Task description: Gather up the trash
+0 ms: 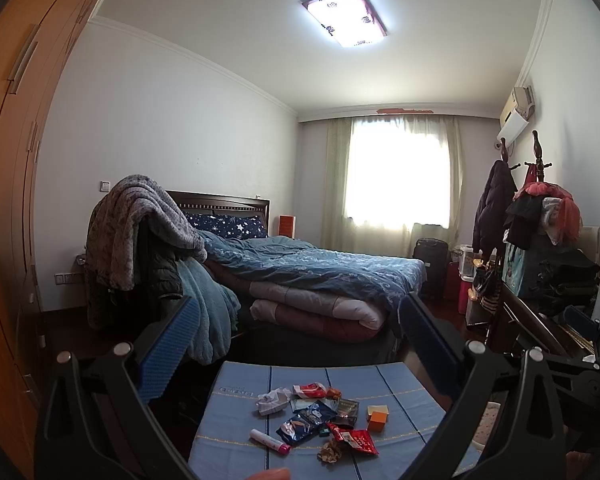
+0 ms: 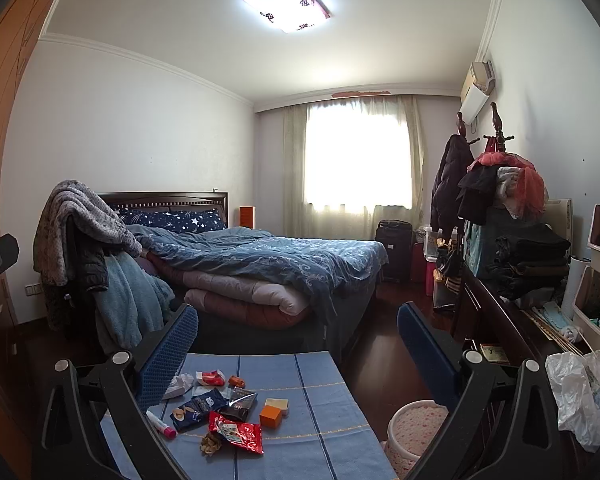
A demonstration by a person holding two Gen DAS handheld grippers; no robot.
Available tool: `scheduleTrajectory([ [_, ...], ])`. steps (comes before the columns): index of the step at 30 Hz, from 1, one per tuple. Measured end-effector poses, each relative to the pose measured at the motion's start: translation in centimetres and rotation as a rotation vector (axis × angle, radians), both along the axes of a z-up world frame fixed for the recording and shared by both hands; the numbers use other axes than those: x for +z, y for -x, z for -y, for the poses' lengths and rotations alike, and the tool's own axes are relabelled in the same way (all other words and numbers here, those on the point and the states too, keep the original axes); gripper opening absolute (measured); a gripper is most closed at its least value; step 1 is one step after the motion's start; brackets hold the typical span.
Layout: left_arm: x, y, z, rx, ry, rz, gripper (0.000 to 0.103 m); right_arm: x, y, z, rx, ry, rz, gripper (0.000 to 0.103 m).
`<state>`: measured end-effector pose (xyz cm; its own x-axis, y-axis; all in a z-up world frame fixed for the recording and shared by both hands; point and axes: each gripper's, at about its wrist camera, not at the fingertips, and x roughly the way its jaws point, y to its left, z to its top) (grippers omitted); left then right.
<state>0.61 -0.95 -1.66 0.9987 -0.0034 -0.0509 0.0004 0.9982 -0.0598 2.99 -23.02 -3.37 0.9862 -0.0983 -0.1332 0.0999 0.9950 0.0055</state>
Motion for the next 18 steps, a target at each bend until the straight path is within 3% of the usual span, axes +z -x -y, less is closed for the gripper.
scheduleTrajectory([
  [18,-0.25,0.25,0.52,-0.004,0.003,-0.004,0.100,-0.20,0.03,0.35,0.004,0.001,-0.004,0.099],
])
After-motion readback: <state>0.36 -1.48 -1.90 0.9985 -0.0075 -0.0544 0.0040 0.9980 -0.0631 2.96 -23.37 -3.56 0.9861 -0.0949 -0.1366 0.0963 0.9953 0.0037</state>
